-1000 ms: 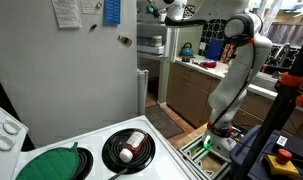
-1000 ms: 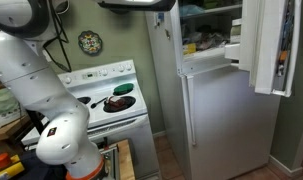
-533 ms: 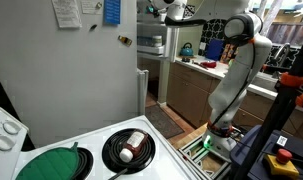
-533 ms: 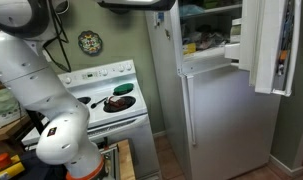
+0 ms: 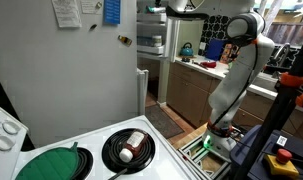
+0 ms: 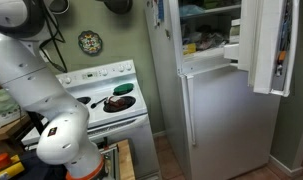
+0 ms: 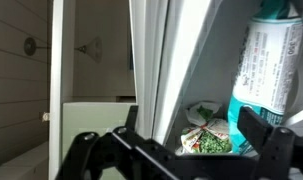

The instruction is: Pick up the blue packet from the bottom shelf of the refrigerator door and put it on the second shelf from the bottom on the refrigerator door

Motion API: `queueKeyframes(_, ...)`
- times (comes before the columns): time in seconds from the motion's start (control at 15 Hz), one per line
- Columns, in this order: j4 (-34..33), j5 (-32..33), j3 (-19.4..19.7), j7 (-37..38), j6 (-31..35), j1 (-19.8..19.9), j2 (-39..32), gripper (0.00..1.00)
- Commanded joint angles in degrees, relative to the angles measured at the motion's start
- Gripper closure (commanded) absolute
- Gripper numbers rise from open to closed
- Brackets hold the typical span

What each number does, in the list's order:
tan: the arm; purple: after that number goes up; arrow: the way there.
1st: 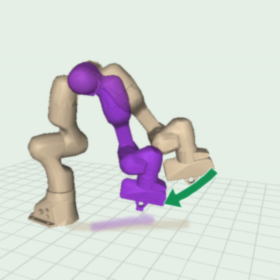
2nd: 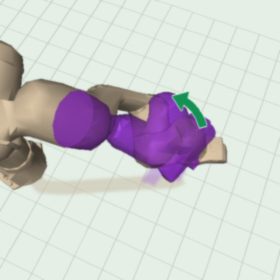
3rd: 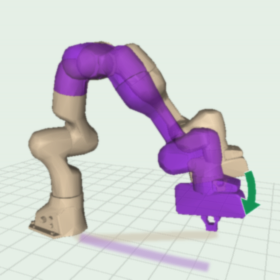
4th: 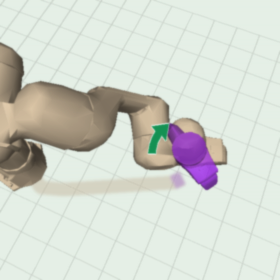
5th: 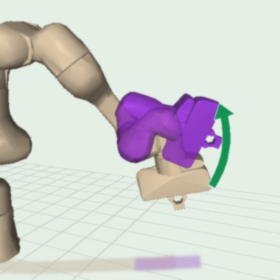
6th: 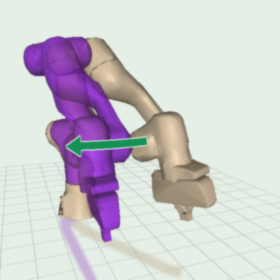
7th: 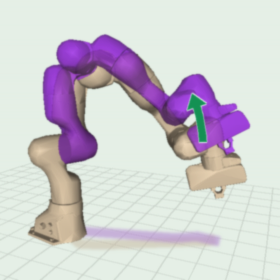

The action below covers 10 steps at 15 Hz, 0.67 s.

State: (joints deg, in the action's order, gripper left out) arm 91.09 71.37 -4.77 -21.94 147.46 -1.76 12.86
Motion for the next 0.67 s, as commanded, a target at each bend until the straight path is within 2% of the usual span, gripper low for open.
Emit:
queueKeyframes(0.0, 1.8, -11.3, -0.2, -6.1, -8.9, -3.0, 2.4, 0.00)
queueKeyframes(0.07, 1.8, -15.2, 0.0, -8.6, -10.7, -4.0, 2.6, 0.00)
queueKeyframes(0.27, 2.1, -21.7, 0.1, -12.9, -13.6, -5.3, 3.8, 0.00)
queueKeyframes(0.6, 6.6, -29.3, 1.7, -20.5, -11.4, -6.2, 7.9, 0.00)
